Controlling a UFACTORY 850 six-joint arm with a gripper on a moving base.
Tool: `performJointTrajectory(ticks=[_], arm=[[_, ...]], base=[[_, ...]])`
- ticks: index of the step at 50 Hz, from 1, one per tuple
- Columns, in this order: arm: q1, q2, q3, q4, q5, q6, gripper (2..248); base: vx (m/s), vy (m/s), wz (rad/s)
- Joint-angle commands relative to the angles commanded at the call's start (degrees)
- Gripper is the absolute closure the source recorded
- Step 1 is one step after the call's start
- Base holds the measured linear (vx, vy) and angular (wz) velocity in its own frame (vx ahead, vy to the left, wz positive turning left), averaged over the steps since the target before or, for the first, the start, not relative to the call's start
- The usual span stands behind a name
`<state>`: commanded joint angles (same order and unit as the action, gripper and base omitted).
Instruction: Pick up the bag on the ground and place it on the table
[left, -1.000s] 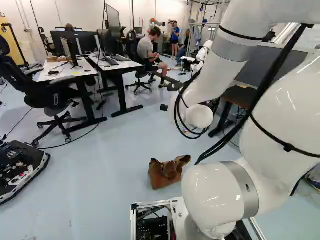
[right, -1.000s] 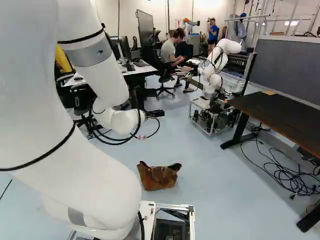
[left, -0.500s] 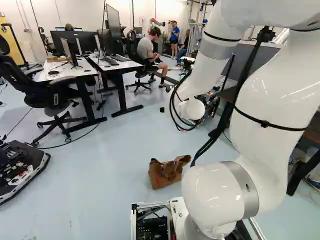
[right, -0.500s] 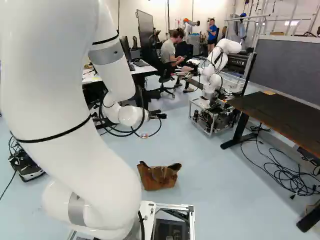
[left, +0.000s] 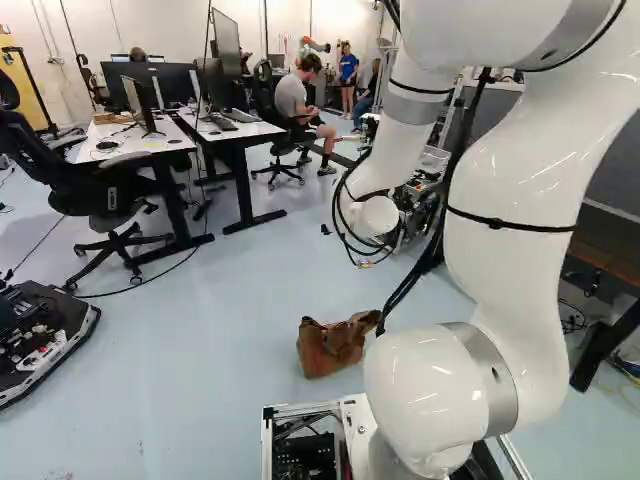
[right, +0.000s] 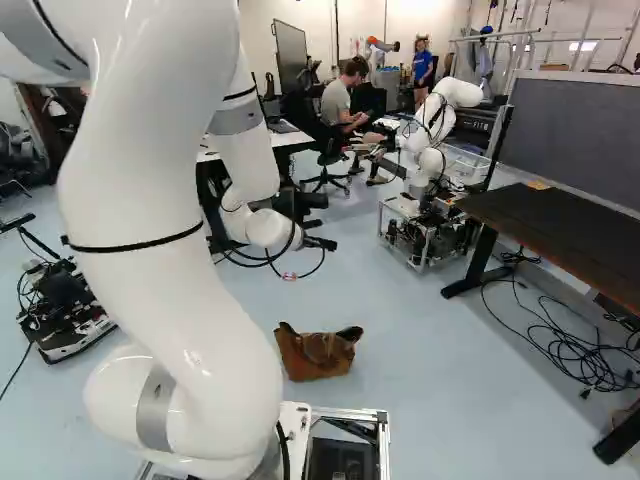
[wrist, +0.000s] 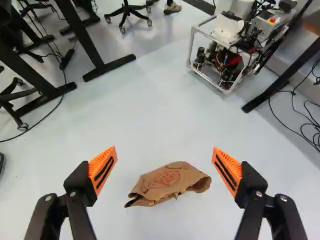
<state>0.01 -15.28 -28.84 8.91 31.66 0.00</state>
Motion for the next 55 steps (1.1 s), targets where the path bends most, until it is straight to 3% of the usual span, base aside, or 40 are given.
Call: performJointTrajectory(ticks=[55], arm=[[0.0,-14.0,-7.1,16.0,-13.0,0.0,3]], base=[[0.0,0.0,0.0]])
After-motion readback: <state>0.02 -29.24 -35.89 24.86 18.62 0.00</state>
